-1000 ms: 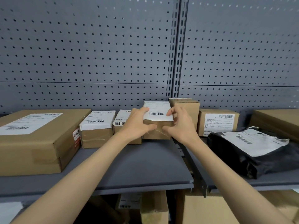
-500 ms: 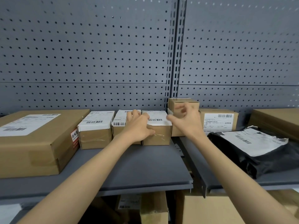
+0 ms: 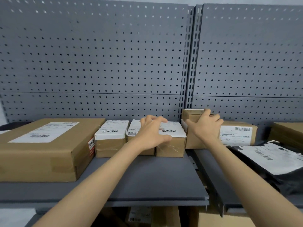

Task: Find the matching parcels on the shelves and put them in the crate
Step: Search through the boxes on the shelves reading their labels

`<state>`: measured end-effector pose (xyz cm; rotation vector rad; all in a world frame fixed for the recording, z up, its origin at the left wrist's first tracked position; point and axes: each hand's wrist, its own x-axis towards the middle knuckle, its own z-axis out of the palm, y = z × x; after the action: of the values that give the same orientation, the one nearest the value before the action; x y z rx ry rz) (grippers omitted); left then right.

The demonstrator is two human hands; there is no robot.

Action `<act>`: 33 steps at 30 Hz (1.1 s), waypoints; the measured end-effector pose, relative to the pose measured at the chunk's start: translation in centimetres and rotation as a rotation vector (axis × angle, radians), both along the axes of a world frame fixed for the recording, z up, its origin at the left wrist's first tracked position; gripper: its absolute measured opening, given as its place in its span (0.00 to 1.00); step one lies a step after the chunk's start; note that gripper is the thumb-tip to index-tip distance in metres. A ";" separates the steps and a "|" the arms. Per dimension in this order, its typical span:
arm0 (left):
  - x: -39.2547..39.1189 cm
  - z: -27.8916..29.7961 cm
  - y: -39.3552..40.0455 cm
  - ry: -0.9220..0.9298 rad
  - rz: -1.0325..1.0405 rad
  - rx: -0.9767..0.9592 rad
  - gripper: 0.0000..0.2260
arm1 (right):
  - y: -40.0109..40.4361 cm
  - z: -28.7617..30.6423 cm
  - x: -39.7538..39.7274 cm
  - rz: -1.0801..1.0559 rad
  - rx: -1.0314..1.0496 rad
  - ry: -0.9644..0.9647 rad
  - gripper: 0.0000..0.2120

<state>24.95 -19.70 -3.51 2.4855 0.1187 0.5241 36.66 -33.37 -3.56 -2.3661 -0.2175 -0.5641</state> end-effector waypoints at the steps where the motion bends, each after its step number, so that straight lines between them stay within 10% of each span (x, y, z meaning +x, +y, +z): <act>1: 0.0 0.0 -0.1 -0.013 -0.011 -0.012 0.24 | -0.1 0.0 -0.1 -0.003 0.015 -0.006 0.36; 14: 1.7 2.5 -5.5 -0.082 -0.220 -0.673 0.27 | -3.5 1.5 -2.9 0.262 0.551 -0.390 0.60; 19: 1.9 3.4 -7.3 -0.127 -0.350 -0.935 0.29 | -4.2 -0.1 -3.6 0.392 0.365 -0.502 0.64; 26: 1.8 3.1 -6.3 -0.241 -0.363 -0.996 0.21 | -4.8 -1.6 -3.5 0.516 0.269 -0.468 0.62; 33: 2.1 2.4 -6.0 -0.260 -0.353 -0.776 0.31 | -4.9 -1.8 -3.5 0.501 0.500 -0.481 0.38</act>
<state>27.02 -25.67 -1.12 1.6204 -0.1864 0.5170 33.18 -38.26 -5.37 -1.5850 -0.7636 -0.8157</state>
